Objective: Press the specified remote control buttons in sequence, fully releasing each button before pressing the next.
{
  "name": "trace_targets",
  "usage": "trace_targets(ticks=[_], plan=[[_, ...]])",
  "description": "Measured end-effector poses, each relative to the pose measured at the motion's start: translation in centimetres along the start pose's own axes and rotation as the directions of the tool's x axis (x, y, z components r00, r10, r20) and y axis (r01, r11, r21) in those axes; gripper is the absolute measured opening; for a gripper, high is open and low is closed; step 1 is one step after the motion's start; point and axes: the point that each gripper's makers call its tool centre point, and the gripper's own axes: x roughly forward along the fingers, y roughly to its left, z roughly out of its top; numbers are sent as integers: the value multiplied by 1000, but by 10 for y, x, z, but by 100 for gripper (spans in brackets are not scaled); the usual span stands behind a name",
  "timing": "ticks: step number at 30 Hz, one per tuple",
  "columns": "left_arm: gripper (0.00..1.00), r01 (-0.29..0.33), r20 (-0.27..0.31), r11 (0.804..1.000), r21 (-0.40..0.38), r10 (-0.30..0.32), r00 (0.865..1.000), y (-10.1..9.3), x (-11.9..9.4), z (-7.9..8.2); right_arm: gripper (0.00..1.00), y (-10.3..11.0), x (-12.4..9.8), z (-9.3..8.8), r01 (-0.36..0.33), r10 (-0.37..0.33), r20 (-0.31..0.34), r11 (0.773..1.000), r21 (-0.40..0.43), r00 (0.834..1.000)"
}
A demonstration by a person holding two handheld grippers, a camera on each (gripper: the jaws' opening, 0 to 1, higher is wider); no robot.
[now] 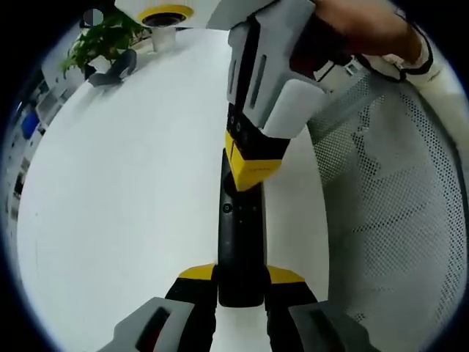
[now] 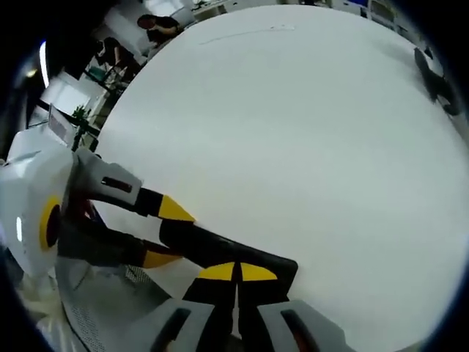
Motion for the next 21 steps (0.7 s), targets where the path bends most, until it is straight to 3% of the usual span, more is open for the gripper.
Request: trace_targets(ticks=[4,10,21], plan=[[22,3,5,1000,-2,-3,1000,0,0,0,0,1,-1,1,-5,5,-10,1000,29,1000],[22,1,-1,1000,-1,-1,1000,0,0,0,0,11,1,14,-30,29,36,999,23,999],[22,5,20,1000,-15,-4,1000,0,0,0,0,16,10,17,-43,43,23,999,19,999]])
